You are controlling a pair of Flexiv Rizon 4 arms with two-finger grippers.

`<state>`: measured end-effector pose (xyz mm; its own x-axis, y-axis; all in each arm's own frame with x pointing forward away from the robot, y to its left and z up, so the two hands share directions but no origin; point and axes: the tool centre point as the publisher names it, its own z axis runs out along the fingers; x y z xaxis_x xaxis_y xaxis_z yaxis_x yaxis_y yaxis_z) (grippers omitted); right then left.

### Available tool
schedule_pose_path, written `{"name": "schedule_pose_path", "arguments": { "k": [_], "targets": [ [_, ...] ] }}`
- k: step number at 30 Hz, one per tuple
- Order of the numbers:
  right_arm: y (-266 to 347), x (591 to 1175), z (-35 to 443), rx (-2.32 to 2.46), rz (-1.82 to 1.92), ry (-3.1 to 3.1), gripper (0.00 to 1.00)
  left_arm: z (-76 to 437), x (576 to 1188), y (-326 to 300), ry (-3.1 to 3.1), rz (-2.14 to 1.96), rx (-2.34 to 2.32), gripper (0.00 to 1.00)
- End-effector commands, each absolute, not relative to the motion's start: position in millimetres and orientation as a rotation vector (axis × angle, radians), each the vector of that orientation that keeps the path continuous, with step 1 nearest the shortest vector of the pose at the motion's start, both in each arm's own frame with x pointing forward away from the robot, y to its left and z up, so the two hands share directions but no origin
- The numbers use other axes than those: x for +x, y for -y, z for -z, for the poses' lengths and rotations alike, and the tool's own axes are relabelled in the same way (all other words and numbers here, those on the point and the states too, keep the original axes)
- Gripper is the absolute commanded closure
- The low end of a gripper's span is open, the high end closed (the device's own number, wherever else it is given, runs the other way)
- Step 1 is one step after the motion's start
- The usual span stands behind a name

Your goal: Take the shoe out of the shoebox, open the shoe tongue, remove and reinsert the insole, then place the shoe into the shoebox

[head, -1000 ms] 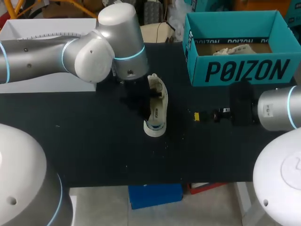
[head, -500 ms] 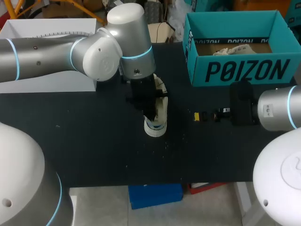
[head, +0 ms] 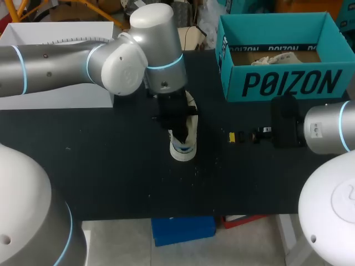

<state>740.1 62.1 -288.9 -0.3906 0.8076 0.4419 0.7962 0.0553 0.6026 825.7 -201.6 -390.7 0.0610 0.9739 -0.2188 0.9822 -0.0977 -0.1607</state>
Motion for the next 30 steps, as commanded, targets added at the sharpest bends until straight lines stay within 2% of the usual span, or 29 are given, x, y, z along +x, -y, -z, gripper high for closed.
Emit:
{"name": "schedule_pose_path", "arguments": {
  "k": [1, 10, 17, 30],
  "targets": [
    [-61, 741, 289, 1.732, -1.278, -2.280, 0.00, 406, 829, 210, -2.092, 0.438, 2.278, 1.00],
    [-61, 741, 289, 1.732, -1.278, -2.280, 0.00, 430, 827, 215, -2.115, 0.474, 2.281, 1.00],
    [-61, 741, 289, 1.732, -1.278, -2.280, 0.00, 428, 827, 214, -2.116, 0.479, 2.289, 1.00],
    [-61, 741, 289, 1.732, -1.278, -2.280, 0.00, 330, 844, 173, -2.128, 0.471, 2.055, 1.00]
  ]
}}
